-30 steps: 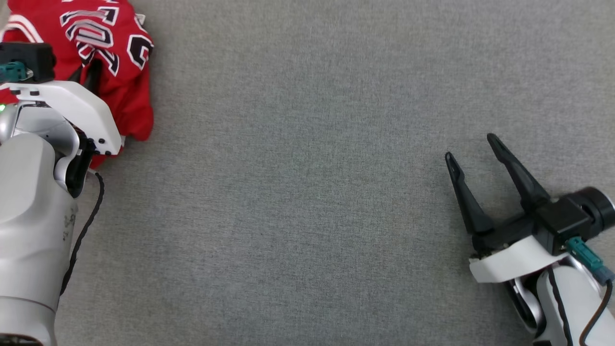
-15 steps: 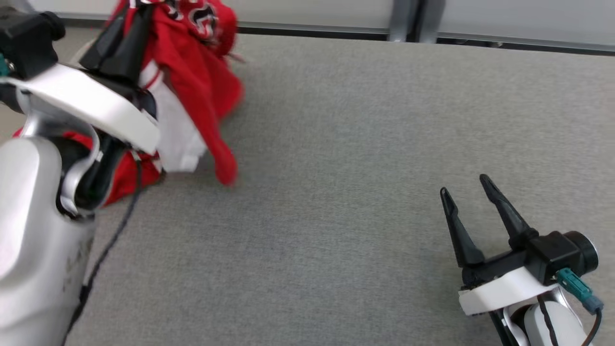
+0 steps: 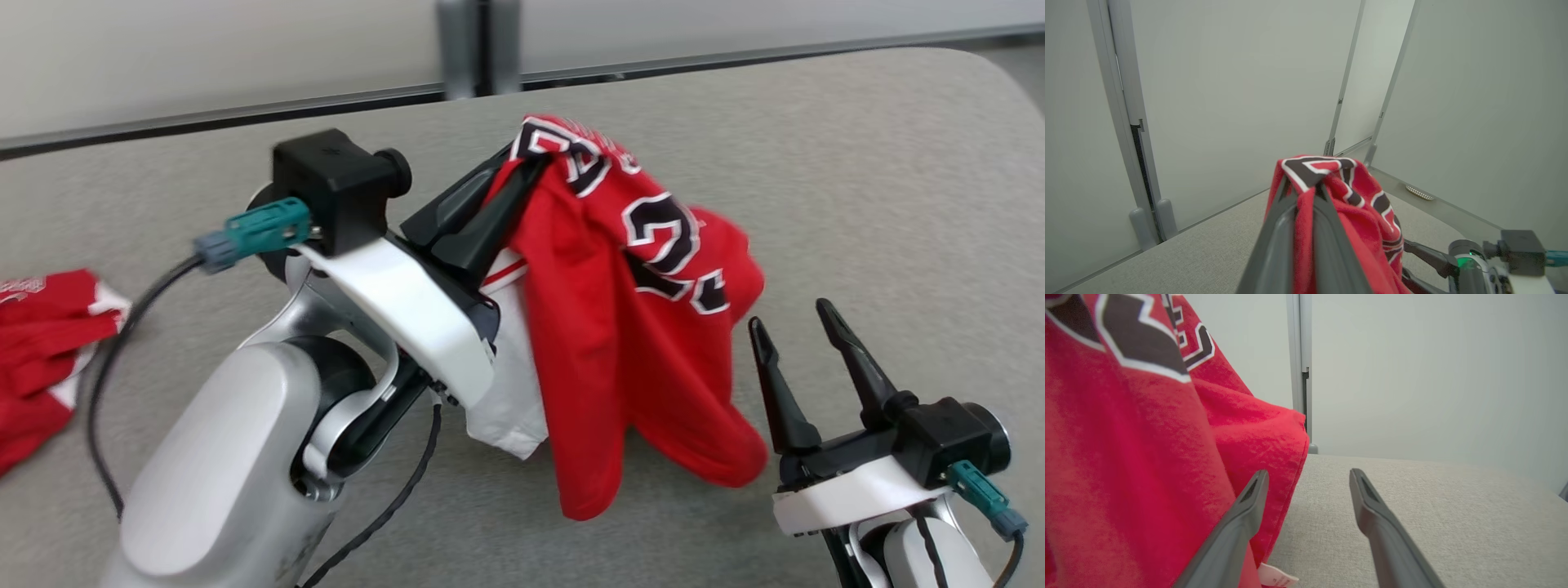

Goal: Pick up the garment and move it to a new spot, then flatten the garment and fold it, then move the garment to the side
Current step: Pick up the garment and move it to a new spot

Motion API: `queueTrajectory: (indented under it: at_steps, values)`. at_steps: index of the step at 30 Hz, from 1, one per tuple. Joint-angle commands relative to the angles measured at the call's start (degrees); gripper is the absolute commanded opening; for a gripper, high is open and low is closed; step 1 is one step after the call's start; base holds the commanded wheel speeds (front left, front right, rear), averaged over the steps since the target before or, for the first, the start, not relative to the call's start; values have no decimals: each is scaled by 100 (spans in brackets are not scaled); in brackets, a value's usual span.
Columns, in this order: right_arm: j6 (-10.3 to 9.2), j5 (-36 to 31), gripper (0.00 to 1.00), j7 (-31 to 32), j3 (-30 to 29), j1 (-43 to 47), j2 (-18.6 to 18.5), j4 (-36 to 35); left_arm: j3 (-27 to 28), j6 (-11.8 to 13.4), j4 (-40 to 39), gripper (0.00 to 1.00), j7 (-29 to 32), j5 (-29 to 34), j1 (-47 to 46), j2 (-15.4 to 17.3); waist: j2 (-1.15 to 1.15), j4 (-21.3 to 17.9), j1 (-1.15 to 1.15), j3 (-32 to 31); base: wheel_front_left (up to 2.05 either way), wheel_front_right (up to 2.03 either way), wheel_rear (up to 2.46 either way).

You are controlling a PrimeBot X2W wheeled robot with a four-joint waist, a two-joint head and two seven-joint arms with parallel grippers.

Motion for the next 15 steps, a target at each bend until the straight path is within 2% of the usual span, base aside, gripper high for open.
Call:
queueTrajectory:
  at_steps: [1, 3, 7, 12, 13, 15]
  values:
    - [1, 45, 100, -2, -17, 42, -3, -8, -19, 44, 294, 0, -43, 172, -22, 74, 0, -605, 0, 9, 0, 0, 0]
    - [1, 81, 100, -2, -62, 85, 1, -16, -176, 23, 944, 0, -74, 166, 7, -78, 0, -818, 0, 28, 0, 0, 0]
    - [1, 287, 100, -2, -18, 147, 5, -26, -439, -104, 2650, 0, -376, 476, -11, -146, 0, -1181, 0, 24, 0, 0, 0]
    - [1, 393, 100, -2, 101, 218, 2, 8, -577, -265, 4447, 0, -1181, 614, 124, -408, 0, -1448, 0, -55, 0, 0, 0]
    - [1, 388, 100, -2, 108, 223, 2, -1, -575, -269, 4685, 9, -1425, 660, 123, -430, 0, -1460, 0, -70, 0, 0, 0]
    - [1, 362, 100, -2, 85, 238, 3, -40, -583, -246, 5053, 76, -1895, 754, 127, -485, 0, -1434, 0, -116, 0, 0, 0]
